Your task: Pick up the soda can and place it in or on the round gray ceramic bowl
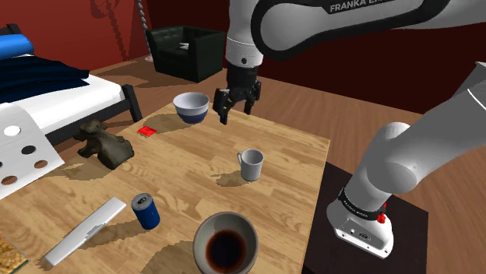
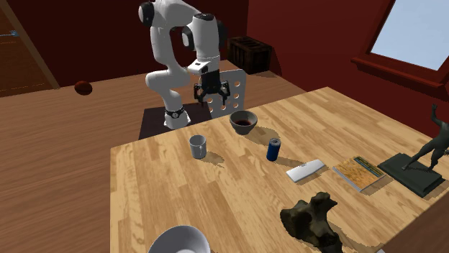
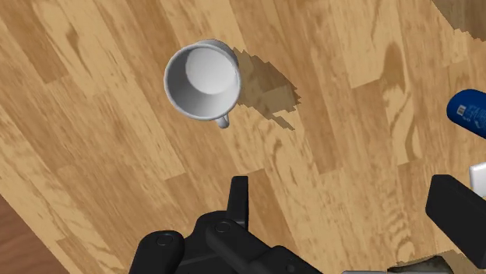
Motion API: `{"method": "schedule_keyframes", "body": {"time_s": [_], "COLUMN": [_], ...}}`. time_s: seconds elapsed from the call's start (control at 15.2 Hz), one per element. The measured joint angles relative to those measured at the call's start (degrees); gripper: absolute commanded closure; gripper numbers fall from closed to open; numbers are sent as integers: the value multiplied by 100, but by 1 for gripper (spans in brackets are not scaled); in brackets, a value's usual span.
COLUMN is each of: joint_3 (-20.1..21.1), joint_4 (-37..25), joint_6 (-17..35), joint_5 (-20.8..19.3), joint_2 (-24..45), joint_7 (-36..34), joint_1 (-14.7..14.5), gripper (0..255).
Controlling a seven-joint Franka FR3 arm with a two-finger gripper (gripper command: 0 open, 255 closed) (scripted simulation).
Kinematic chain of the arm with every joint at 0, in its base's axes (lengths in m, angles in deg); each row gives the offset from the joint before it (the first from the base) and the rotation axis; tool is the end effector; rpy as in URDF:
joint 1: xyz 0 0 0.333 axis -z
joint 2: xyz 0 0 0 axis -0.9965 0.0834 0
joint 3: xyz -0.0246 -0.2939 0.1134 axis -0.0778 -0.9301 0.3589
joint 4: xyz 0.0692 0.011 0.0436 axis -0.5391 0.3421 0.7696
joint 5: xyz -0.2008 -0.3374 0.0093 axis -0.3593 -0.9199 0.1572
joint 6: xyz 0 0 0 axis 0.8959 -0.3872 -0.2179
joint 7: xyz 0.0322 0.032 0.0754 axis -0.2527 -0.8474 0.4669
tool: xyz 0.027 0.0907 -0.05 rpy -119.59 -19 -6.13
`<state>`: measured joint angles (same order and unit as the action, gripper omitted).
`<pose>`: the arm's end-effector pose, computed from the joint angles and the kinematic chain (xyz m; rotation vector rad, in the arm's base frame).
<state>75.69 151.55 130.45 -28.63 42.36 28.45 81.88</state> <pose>0.3837 0.1955 0.5221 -3.0922 0.1884 -0.1177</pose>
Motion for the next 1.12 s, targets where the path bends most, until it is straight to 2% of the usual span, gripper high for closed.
{"method": "schedule_keyframes", "body": {"time_s": [0.26,0.59,0.79,1.12], "joint_3": [475,1007,1244,1419], "joint_4": [-328,-849,-1287,-2185], "joint_6": [351,708,880,925], "joint_5": [-122,-516,-942,-1749], "joint_2": [726,1731,2489,3755], "joint_7": [-598,-1435,-1984,-2932], "joint_1": [-6,-26,-76,-424], "gripper": [0,0,0,0]}}
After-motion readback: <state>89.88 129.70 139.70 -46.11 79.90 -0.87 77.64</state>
